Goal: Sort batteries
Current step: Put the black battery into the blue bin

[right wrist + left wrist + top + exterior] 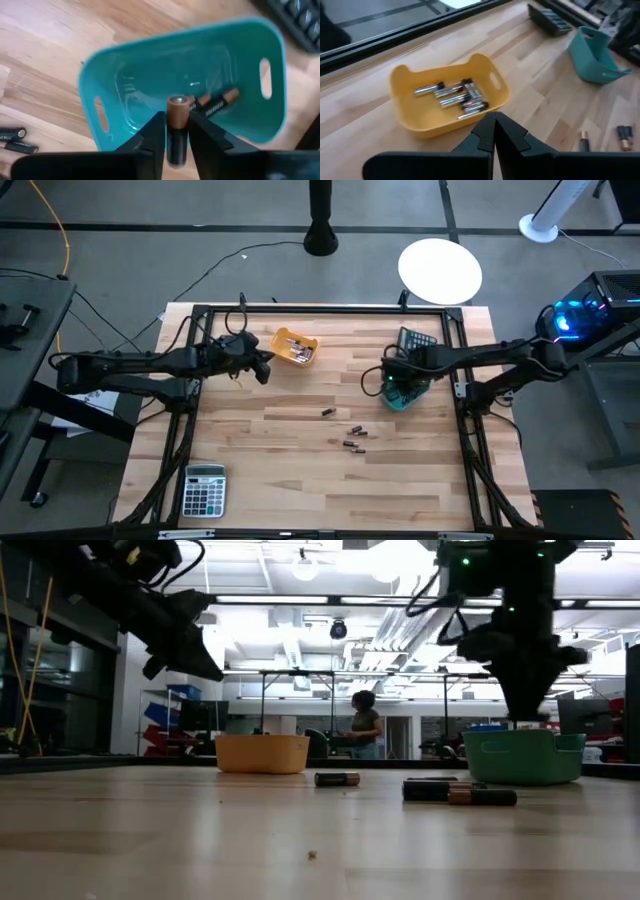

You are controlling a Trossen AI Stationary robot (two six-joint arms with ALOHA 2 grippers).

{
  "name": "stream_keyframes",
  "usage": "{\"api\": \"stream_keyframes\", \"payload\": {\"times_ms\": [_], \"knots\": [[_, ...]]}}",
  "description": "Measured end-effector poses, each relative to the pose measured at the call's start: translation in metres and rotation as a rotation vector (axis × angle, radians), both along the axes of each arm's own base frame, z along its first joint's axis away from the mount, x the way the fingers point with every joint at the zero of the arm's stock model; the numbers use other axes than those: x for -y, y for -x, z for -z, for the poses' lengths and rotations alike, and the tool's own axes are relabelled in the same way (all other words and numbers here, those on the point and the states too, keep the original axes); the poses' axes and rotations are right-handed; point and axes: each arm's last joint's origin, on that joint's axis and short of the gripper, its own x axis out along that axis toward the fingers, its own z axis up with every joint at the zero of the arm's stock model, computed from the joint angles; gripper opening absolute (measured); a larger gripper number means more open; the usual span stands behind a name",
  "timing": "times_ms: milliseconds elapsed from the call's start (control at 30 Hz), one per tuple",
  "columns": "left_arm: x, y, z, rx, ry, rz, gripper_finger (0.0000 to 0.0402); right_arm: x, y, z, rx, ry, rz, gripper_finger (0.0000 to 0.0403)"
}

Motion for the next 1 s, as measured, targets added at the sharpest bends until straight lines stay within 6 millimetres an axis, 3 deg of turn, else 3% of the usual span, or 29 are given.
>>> {"api": "stream_keyframes", "payload": {"times_ms": [100,233,433,600,800,1000], "knots": [[-0.001,-0.007,0.002,-0.020,0.007,0.019,0.0008,-0.001,0.005,0.007,-0.018,-0.022,0.047,0.0106],[-0.003,-0.031,0.000,-0.086,-0.015,0.150,0.0049,-0.001,0.008,0.007,-0.048,-0.010,0.060,0.0147],[-0.003,-0.097,-0.012,-0.202,-0.185,0.396,0.0145,0.002,0.004,-0.015,0.023,0.081,-0.014,0.0175],[0.000,-0.157,0.003,-0.288,-0.166,0.513,0.0205,0.008,0.006,-0.036,0.091,0.140,-0.021,0.0176],[0.020,-0.203,0.026,-0.422,0.018,0.532,0.0224,0.011,0.016,-0.052,0.127,0.182,-0.013,0.0176],[0.054,-0.214,0.047,-0.496,0.146,0.575,0.0214,0.011,0.023,-0.058,0.135,0.218,-0.063,0.0177]]}}
